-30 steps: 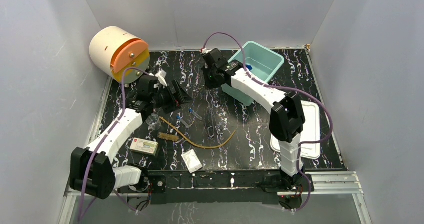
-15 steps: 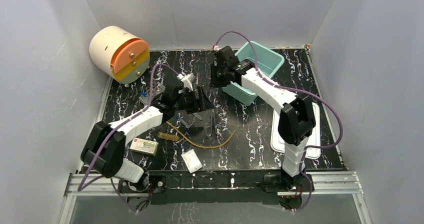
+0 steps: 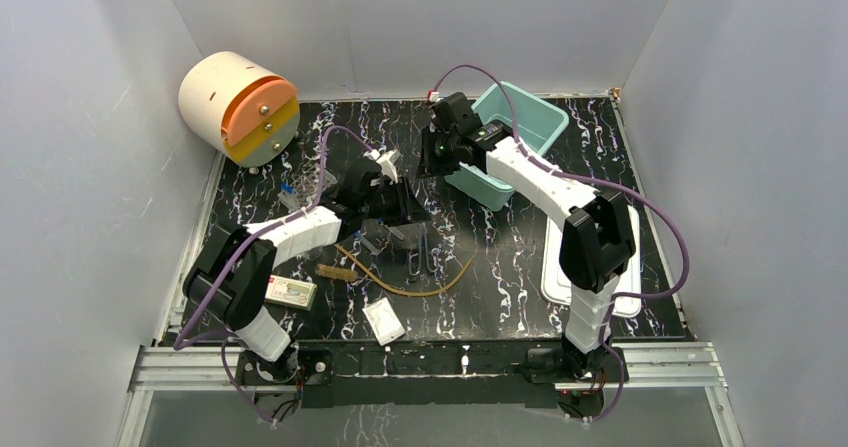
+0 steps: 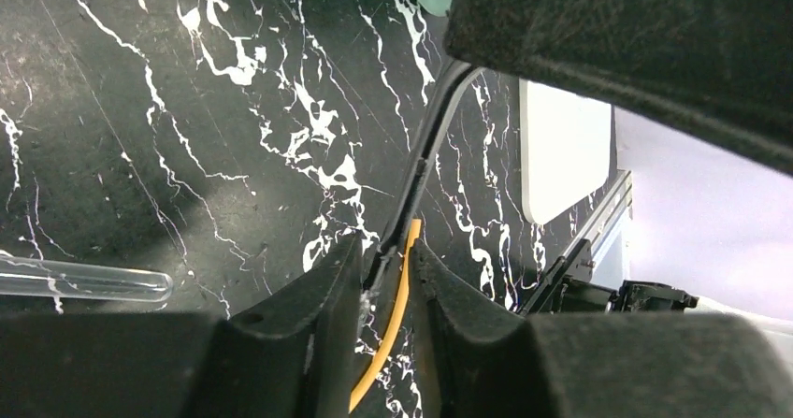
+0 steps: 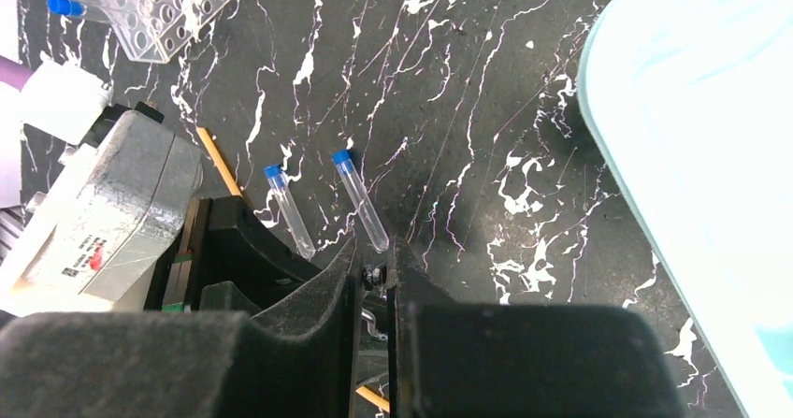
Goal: Organize the chemistry lab equipment
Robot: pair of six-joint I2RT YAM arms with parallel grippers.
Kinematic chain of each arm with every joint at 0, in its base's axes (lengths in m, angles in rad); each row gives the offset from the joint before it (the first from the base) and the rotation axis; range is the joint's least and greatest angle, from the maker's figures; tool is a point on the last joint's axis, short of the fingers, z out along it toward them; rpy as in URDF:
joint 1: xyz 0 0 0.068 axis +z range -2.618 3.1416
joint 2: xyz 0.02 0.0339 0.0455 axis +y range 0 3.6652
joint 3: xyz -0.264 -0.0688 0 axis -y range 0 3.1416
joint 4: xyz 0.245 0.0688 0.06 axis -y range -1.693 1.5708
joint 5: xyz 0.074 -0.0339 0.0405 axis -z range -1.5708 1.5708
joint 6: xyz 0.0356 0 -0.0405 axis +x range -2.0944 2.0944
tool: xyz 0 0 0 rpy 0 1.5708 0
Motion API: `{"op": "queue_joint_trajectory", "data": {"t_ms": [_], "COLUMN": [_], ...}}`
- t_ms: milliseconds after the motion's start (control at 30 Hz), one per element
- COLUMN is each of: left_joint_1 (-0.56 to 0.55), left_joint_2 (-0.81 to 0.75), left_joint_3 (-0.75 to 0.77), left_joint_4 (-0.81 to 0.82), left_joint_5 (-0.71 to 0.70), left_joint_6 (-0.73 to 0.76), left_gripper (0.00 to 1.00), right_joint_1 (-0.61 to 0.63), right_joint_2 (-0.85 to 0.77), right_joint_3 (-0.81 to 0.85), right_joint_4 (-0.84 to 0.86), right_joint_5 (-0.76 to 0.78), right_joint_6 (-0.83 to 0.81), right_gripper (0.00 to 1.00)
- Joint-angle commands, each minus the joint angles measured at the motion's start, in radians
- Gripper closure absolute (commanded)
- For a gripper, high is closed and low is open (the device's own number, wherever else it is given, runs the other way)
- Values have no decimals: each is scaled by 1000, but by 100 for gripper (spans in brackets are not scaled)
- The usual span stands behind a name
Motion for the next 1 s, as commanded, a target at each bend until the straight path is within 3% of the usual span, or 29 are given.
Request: {"op": "queue_joint_trajectory", "data": {"t_ms": [0, 133, 200, 300, 333, 533, 767, 967], "left_joint_1": [-6, -6, -5, -5, -5, 12, 91, 111], "left_joint_2": [-30, -36, -50, -73, -79, -107, -119, -139], "left_joint_3": [9, 35, 55, 101, 118, 223, 313, 352], "left_joint_4": [52, 27, 8, -39, -57, -157, -152, -104], "left_joint_5": [45, 56, 57, 60, 66, 129, 338, 420], "left_joint_6": [6, 31, 43, 71, 80, 88, 9, -52], "left_gripper": [82, 100, 100, 100, 100, 100, 100, 100], "right_joint_1": [-21, -34, -48, -70, -81, -170, -237, -236], "right_joint_2": [-71, -79, -87, -114, -130, -281, -433, -472], "right_joint_3": [2, -1, -3, -19, -29, -150, -387, -455], "right_joint_4": [59, 66, 70, 82, 92, 206, 473, 531], "right_joint_5": [-40, -60, -84, -110, -126, -281, -570, -639], "right_joint_6": [34, 46, 47, 52, 54, 77, 111, 143], "right_gripper": [100, 100, 98, 66, 60, 34, 30, 29]}}
